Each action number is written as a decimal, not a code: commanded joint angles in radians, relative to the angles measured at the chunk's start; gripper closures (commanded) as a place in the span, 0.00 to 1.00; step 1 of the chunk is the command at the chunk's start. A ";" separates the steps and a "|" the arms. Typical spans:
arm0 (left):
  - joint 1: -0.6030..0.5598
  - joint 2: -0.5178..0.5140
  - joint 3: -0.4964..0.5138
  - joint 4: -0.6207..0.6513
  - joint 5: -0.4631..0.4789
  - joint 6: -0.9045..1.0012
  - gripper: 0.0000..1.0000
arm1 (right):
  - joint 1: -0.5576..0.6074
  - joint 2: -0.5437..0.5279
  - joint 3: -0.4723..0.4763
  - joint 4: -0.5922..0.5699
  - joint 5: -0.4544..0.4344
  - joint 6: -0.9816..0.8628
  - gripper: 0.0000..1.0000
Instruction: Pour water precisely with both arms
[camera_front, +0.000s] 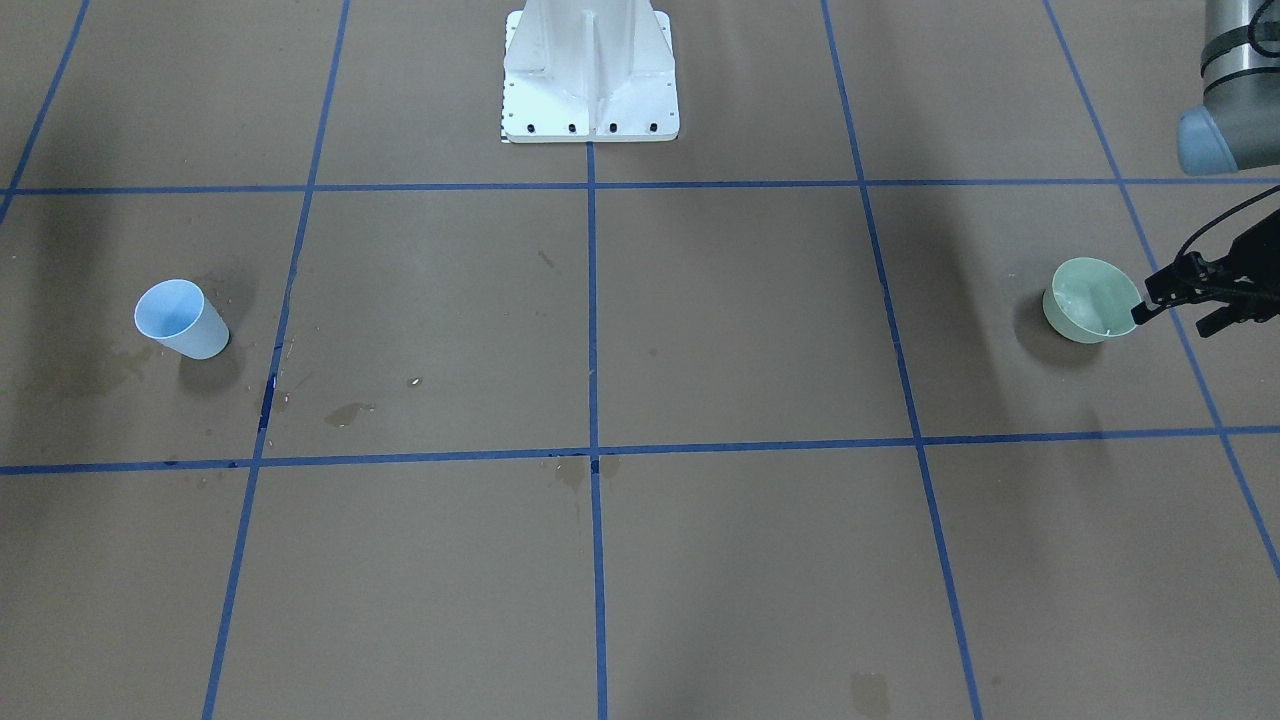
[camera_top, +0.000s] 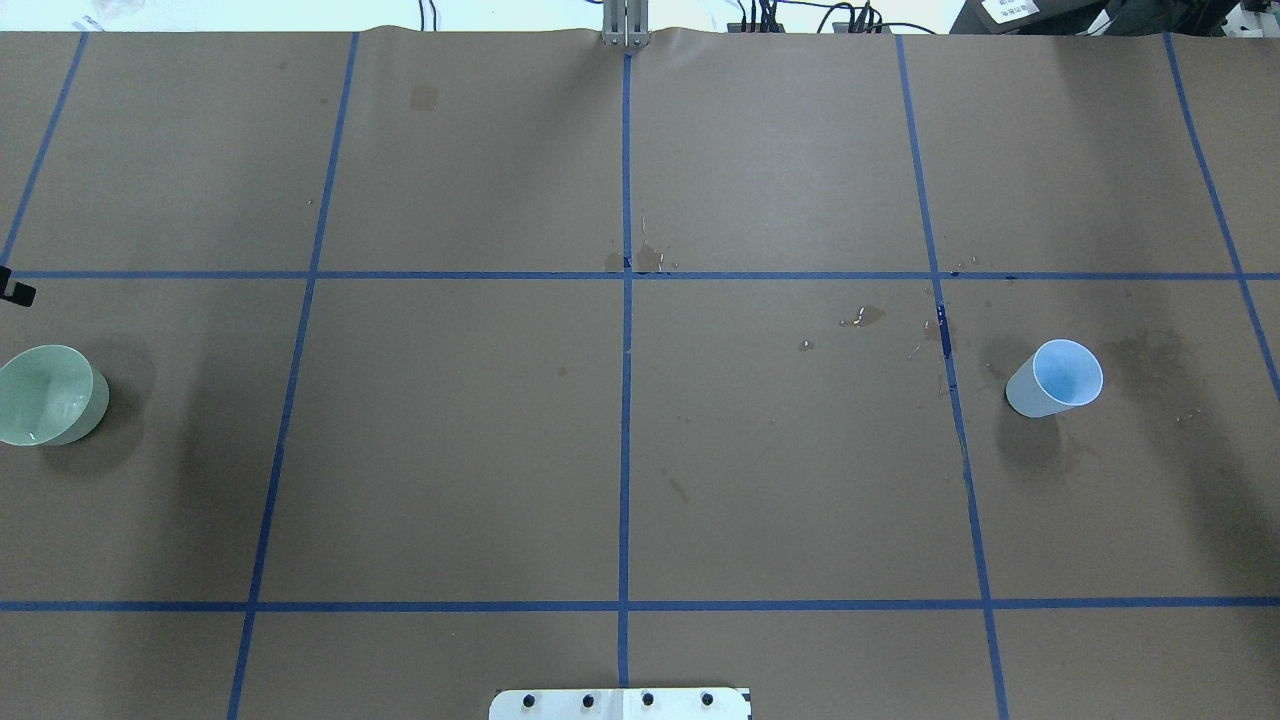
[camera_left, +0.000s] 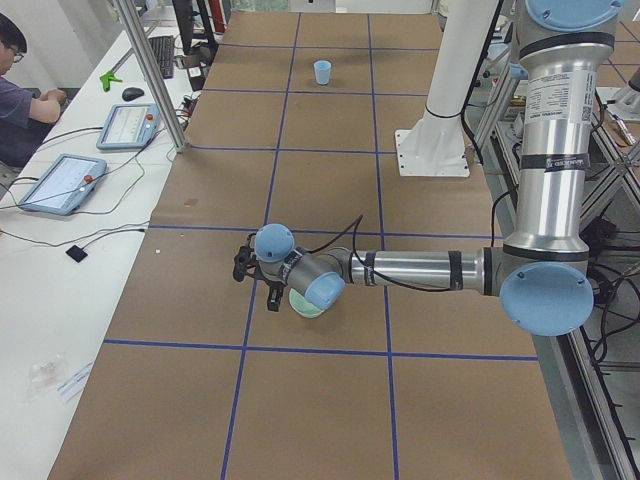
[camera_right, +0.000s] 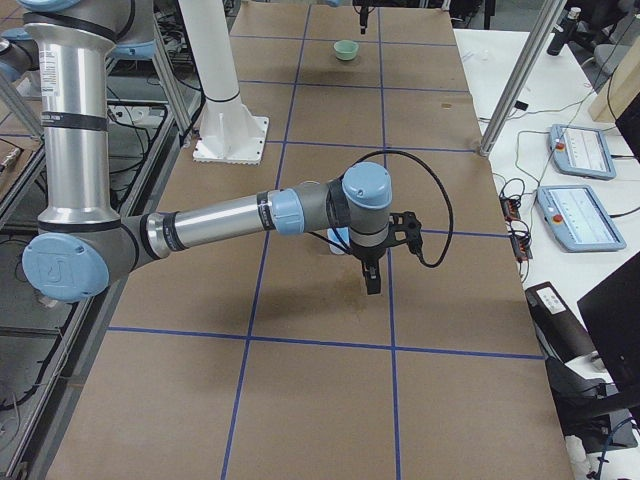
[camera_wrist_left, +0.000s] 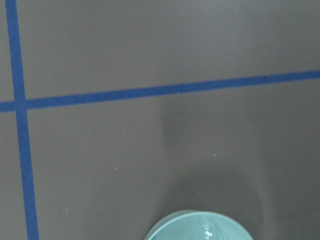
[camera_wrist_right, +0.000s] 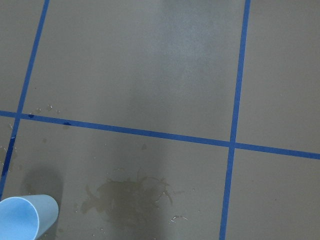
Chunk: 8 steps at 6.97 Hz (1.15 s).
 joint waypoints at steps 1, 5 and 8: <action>-0.094 -0.152 -0.010 0.366 0.062 0.288 0.00 | 0.013 -0.005 -0.010 -0.056 -0.006 -0.045 0.00; -0.289 -0.208 -0.006 0.676 0.160 0.667 0.00 | 0.013 -0.008 -0.105 -0.046 -0.010 -0.047 0.00; -0.297 -0.058 -0.047 0.659 0.147 0.657 0.00 | 0.013 -0.015 -0.144 -0.044 -0.012 -0.045 0.00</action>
